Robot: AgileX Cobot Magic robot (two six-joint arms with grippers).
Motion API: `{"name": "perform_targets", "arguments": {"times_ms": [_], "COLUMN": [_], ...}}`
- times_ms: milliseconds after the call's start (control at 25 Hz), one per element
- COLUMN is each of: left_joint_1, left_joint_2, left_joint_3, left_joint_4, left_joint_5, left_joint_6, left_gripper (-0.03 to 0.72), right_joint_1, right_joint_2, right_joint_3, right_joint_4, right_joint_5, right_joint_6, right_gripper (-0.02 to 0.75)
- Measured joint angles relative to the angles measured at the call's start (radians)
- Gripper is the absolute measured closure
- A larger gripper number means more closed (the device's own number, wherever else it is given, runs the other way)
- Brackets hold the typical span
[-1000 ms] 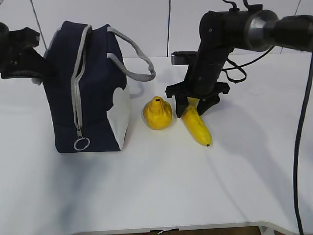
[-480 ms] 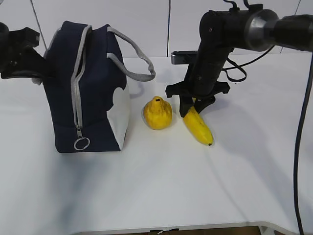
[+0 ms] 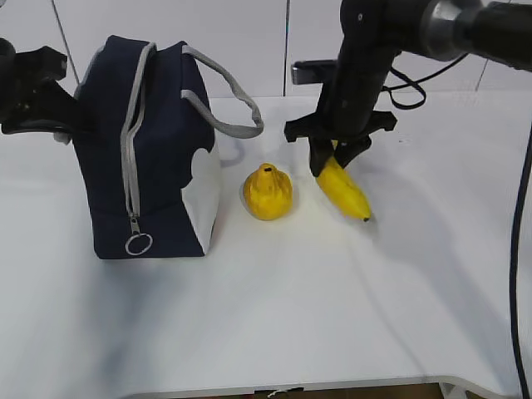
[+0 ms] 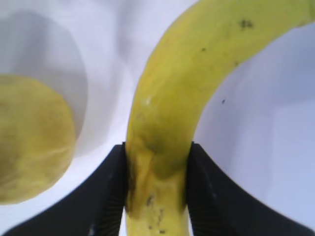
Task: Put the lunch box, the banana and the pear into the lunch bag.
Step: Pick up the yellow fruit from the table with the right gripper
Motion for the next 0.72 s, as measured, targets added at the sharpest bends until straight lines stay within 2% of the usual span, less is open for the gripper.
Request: {"name": "perform_targets", "arguments": {"times_ms": [440,720], "left_joint_1": [0.0,0.0], "left_joint_2": [0.0,0.0], "left_joint_3": [0.0,0.0], "left_joint_4": [0.0,-0.039], "left_joint_5": [0.0,0.0], "left_joint_6": [0.0,0.03], "left_gripper": [0.696,0.696], "right_joint_1": [0.0,0.0], "right_joint_2": [-0.002,-0.04], "right_joint_3": [-0.274,-0.425], "right_joint_4": [0.02,0.158], "right_joint_5": [0.031,0.043], "right_joint_6": [-0.002,-0.039], "right_gripper": [0.438,0.438]}}
